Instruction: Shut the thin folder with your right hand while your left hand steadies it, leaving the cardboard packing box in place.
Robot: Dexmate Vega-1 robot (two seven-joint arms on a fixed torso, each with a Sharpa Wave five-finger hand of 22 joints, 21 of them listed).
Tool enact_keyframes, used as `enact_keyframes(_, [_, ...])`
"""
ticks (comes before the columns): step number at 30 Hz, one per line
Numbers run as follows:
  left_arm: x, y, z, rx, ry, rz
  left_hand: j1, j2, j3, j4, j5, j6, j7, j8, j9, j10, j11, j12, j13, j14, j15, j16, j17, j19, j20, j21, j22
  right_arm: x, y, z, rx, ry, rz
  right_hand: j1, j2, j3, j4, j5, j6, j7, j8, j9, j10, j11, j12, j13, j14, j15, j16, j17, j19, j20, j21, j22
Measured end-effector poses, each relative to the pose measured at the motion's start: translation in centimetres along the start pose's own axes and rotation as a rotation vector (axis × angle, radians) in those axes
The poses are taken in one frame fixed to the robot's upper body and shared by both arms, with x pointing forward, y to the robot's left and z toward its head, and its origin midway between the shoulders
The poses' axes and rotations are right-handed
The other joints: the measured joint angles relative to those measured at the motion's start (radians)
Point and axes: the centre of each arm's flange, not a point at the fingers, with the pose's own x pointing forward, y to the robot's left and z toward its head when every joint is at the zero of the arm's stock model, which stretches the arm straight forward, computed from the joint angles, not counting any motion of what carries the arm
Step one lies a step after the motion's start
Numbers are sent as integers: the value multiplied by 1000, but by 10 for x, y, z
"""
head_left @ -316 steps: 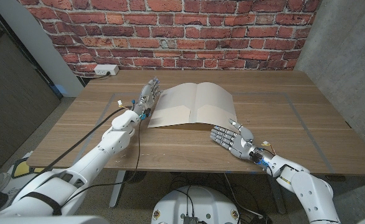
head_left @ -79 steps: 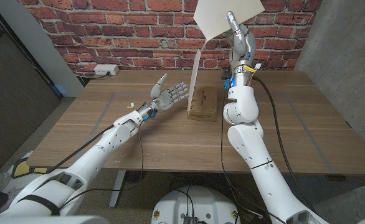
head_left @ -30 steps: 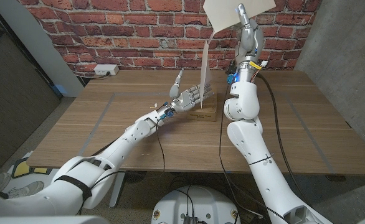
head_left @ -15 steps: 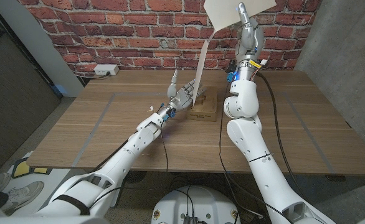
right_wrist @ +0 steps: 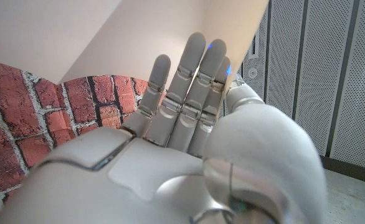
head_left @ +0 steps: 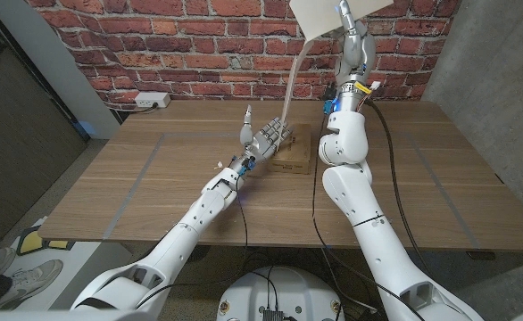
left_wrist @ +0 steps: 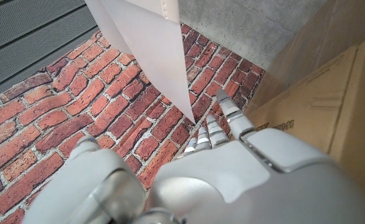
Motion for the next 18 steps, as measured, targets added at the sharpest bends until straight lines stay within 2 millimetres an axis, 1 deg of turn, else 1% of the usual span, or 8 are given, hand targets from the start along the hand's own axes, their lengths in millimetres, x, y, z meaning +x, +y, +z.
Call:
enact_keyframes(3, [-1,-1,1,7,4,-4,11,-5,-21,-2,8,0,0,24,1,74,23,10,-3,69,14,6,0,69,16,11,-2,0,0,0,-1,-2,2,-4,-4,0,0,0,2,-2,1,-1,0,0,0,0,3,-3,0,1,0,0,7,-2])
enact_keyframes(4, [-1,1,-6,-31,46,13,11,-6,-30,0,8,0,0,34,2,108,30,13,-3,103,18,8,0,100,22,13,-4,2,2,-1,0,-1,3,-4,-4,0,0,0,2,-2,1,-1,0,0,0,0,3,-3,0,1,0,0,7,-2])
enact_keyframes(6, [2,1,-6,-32,79,6,17,-13,-51,3,8,4,2,50,3,180,42,22,-3,171,29,14,0,158,31,15,-5,2,2,-2,0,-2,4,-5,-5,0,0,0,2,-2,1,-1,0,0,0,0,3,-2,0,1,0,0,7,-6])
enact_keyframes(11, [9,0,-15,-39,188,-52,-15,-50,-117,22,8,211,2,93,2,354,42,32,-7,322,45,15,0,282,46,19,-5,3,2,-3,0,-1,3,-5,-5,0,0,0,2,-2,1,-1,2,-2,0,4,4,-2,-5,5,0,0,13,-11])
enact_keyframes(13, [9,-3,-17,-40,210,-77,-23,-57,-137,27,8,272,6,103,0,394,33,32,-7,356,45,15,0,302,47,13,-5,3,2,-4,0,1,3,-5,-5,3,3,0,2,-2,1,-1,2,-2,0,4,4,-2,-8,5,0,0,13,-12])
enact_keyframes(16, [13,-7,-23,-32,275,-155,-34,-68,-151,35,8,312,14,107,0,418,26,32,-7,374,35,15,0,306,46,10,-5,3,2,-3,-1,0,2,-7,-7,4,4,0,2,-2,1,-1,2,-2,0,4,4,-2,-8,5,-5,5,19,-15])
enact_keyframes(17, [17,-2,-23,-26,293,-147,-35,-69,-159,37,8,326,14,107,0,427,24,32,-7,381,39,15,0,310,42,10,-5,3,2,-3,-1,0,2,-7,-7,7,1,0,2,-2,1,-1,2,-2,0,4,4,-2,-8,5,-5,5,19,-15])
enact_keyframes(18, [17,-4,-24,-27,298,-167,-35,-69,-164,37,8,342,16,109,0,434,18,32,-7,387,33,15,1,317,41,10,-5,4,1,-3,-2,-1,1,-8,-8,8,0,0,2,-2,1,-1,2,-2,0,4,4,-2,-8,5,-8,3,19,-17])
